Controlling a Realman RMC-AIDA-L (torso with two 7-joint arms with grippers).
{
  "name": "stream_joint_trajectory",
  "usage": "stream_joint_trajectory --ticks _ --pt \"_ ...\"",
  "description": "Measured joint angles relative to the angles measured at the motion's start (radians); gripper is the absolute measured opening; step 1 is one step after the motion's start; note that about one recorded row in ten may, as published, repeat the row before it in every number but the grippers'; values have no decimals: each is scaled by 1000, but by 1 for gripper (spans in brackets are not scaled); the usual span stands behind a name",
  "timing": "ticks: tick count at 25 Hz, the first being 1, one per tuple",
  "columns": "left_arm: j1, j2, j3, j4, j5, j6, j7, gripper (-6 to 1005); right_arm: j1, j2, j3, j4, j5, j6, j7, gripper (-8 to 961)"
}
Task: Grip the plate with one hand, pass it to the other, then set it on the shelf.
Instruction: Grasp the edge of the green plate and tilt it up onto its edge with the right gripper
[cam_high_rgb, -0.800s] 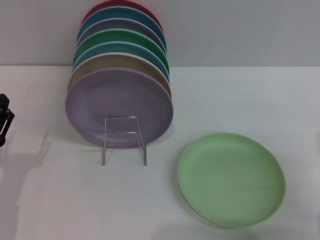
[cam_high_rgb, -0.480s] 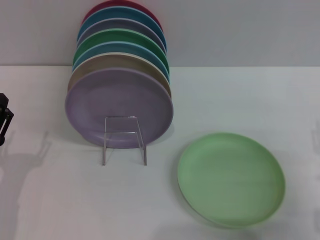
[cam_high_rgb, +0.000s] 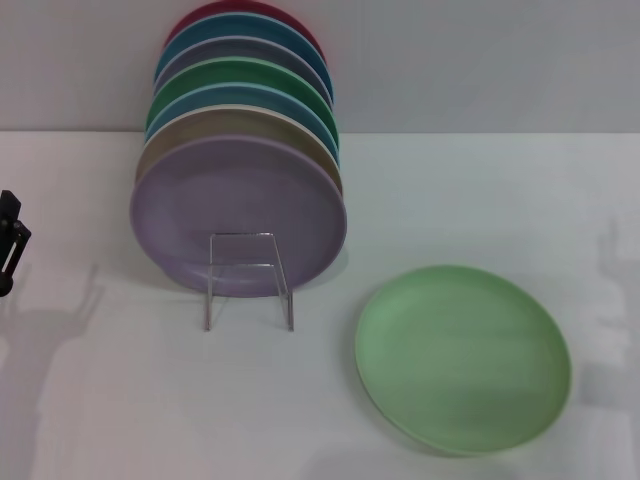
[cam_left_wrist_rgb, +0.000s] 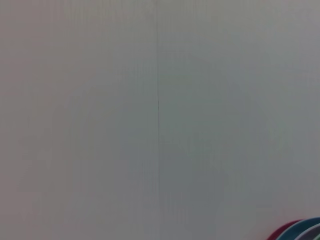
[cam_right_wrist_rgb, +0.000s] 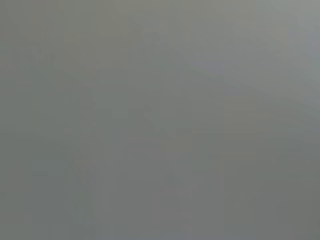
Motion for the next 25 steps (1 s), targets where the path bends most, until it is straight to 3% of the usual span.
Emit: stream_joint_trajectory --ticks 3,4,5,6,7,10,12,13,14,15,16,18,19,20,21,23,24,25 --pt "1 0 1 -1 3 -3 -2 847 -23 -30 34 116 -5 108 -6 600" --pt "1 0 1 -1 4 -4 -10 847 -41 -60 46 209 -6 184 -11 599" --pt "1 0 2 -1 5 -4 -18 847 -41 -60 46 209 -6 184 -11 599" --pt "1 0 2 -2 5 -5 -26 847 -69 -93 80 321 -5 293 -36 599" --pt "1 0 2 -2 5 -5 -26 847 -69 -93 80 321 -5 293 -36 599" --pt "2 0 2 -2 5 -5 -44 847 -115 -119 164 464 -5 476 -108 599" --pt "7 0 1 -2 6 0 -49 847 -173 -124 282 588 -6 730 -198 599" --pt "9 0 1 -2 6 4 -49 847 -197 -119 339 634 -6 847 -226 599" --pt "9 0 1 -2 6 4 -49 847 -197 -119 339 634 -6 847 -226 599" --pt "10 0 1 -2 5 6 -50 847 -218 -112 393 667 -7 947 -242 599" --pt "10 0 1 -2 5 11 -50 847 -255 -87 529 730 -8 1191 -266 599" --pt "10 0 1 -2 6 13 -50 847 -277 -60 681 774 -9 1439 -275 599" --pt "10 0 1 -2 6 16 -50 847 -277 -60 681 774 -9 1439 -275 600" --pt "10 0 1 -3 5 18 -50 847 -282 -45 780 791 -11 1589 -276 600" --pt "10 0 1 -8 6 19 -50 846 -271 -25 942 804 -29 1845 -269 600" --pt "8 0 1 -11 6 20 -50 846 -235 -17 1076 807 -81 2066 -238 600" --pt "8 0 1 -11 6 20 -50 846 -235 -17 1076 807 -81 2066 -238 601" --pt "7 0 2 -12 6 20 -50 846 -209 -15 1136 806 -129 2168 -212 601"
